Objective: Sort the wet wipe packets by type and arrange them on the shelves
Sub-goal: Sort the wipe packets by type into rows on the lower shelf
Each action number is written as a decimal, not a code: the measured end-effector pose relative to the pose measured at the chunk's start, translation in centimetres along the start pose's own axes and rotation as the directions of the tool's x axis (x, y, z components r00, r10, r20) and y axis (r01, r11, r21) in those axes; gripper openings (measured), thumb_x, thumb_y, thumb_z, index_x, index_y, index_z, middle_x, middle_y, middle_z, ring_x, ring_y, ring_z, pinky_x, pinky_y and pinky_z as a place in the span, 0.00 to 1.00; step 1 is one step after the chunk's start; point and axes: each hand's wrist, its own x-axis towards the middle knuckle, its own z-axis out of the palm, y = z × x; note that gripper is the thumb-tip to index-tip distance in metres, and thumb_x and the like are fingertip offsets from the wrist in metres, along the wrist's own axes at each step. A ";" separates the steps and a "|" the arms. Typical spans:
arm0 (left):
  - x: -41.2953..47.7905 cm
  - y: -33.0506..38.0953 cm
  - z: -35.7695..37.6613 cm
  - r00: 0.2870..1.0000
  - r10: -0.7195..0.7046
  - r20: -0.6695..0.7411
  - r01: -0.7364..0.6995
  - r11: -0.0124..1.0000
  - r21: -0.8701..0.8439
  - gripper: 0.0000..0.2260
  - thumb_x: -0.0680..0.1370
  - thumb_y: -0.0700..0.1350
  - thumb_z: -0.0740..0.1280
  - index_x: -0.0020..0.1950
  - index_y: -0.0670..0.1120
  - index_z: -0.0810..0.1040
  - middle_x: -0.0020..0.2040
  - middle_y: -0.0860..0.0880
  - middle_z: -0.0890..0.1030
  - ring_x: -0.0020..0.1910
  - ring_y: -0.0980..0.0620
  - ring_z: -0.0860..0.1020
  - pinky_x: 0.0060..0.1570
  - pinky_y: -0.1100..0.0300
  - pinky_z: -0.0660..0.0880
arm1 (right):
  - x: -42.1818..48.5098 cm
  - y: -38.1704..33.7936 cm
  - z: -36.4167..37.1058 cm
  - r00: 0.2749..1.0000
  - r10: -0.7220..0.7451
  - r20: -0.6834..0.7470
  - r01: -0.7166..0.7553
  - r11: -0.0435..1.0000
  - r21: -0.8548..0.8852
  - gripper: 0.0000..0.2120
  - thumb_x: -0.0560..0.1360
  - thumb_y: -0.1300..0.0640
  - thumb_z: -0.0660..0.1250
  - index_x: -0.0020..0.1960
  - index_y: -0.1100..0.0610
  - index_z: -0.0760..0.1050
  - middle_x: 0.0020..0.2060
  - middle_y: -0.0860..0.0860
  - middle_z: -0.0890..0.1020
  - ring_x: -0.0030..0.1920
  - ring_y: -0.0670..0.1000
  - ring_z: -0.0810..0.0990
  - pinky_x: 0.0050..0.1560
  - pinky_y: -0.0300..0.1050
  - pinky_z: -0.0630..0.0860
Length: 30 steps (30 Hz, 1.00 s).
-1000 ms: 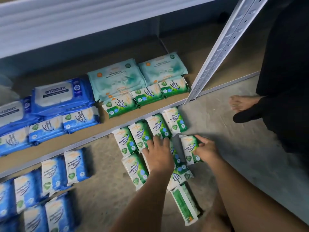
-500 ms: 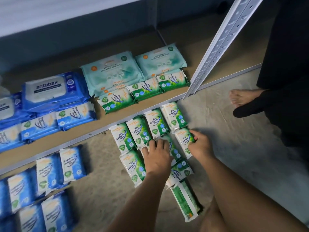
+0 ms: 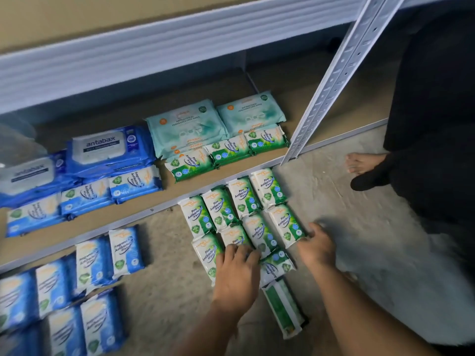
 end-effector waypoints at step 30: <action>-0.8 3.6 0.8 0.872 -0.177 0.457 0.107 0.979 0.175 0.26 0.83 0.56 0.58 0.79 0.52 0.56 0.69 0.46 0.73 0.64 0.43 0.76 0.59 0.48 0.75 | -14.8 9.6 1.9 0.971 -0.030 0.236 0.156 0.830 -0.535 0.29 0.69 0.41 0.71 0.66 0.49 0.68 0.61 0.50 0.73 0.62 0.57 0.73 0.57 0.54 0.71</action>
